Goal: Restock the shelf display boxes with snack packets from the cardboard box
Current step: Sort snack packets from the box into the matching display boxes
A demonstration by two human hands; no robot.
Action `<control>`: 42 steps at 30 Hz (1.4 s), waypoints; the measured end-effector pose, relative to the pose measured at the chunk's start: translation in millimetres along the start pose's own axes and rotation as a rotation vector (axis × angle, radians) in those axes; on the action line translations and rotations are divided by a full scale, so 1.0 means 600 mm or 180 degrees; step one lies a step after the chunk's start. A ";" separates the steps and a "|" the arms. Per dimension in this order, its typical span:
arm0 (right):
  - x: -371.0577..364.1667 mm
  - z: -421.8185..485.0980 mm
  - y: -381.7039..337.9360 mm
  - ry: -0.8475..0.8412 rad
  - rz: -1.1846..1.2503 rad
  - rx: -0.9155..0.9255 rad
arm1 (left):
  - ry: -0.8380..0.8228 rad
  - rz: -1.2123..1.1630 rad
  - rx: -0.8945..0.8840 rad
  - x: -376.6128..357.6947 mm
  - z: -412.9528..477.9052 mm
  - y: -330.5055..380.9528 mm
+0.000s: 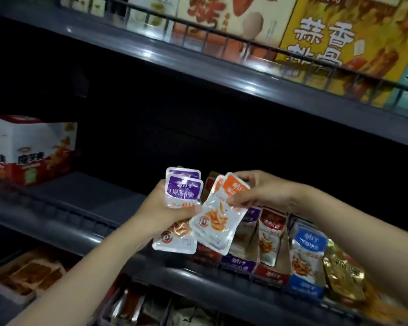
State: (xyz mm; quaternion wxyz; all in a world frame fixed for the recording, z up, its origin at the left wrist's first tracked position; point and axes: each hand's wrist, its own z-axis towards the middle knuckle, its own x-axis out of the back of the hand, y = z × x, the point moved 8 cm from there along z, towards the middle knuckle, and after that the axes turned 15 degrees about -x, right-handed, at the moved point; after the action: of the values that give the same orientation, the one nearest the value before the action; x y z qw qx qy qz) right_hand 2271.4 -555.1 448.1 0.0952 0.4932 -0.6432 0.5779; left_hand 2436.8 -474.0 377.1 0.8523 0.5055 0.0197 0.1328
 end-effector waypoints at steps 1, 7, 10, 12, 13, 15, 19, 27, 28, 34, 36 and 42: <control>0.019 0.002 -0.003 0.0183 0.0126 0.0014 | 0.0099 0.0011 -0.0006 0.008 0.006 -0.002; 0.102 0.063 -0.015 0.1100 0.0585 0.0360 | 0.0069 0.0366 0.0363 0.024 0.026 -0.055; 0.097 0.099 -0.008 0.1228 0.0021 0.0272 | -0.0180 0.0375 0.0482 0.002 0.027 -0.072; 0.093 0.115 -0.005 0.1252 -0.0215 0.0265 | -0.0197 0.0325 0.0530 -0.006 0.029 -0.078; 0.090 0.122 -0.005 0.1262 -0.0339 0.0272 | -0.0219 0.0313 0.0558 -0.008 0.030 -0.082; 0.085 0.136 -0.009 0.1262 -0.0520 0.0299 | -0.0344 0.0337 0.0602 -0.016 0.032 -0.086; 0.066 0.164 -0.017 0.1270 -0.0762 0.0335 | -0.0524 0.0399 0.0711 -0.026 0.033 -0.093; 0.023 0.211 0.010 0.1326 -0.1273 0.0282 | -0.0540 0.0306 0.0757 -0.028 0.029 -0.103; 0.017 0.212 0.011 0.1388 -0.1416 0.0287 | -0.0525 0.0293 0.0772 -0.028 0.029 -0.104; 0.001 0.219 0.007 0.1960 -0.2144 0.0259 | -0.0506 0.0269 0.0827 -0.028 0.033 -0.111; 0.004 0.215 0.002 0.2103 -0.2248 0.0346 | -0.0473 0.0242 0.0856 -0.026 0.033 -0.112; 0.023 0.196 -0.011 0.2632 -0.2337 0.0502 | -0.0450 0.0216 0.0883 -0.024 0.031 -0.111</control>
State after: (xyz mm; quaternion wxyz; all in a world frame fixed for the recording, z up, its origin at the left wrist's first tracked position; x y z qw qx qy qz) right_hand 2322.4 -659.6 425.1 0.4974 0.4227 -0.2931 0.6985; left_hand 2439.7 -523.8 326.8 0.7686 0.6269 -0.0392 0.1215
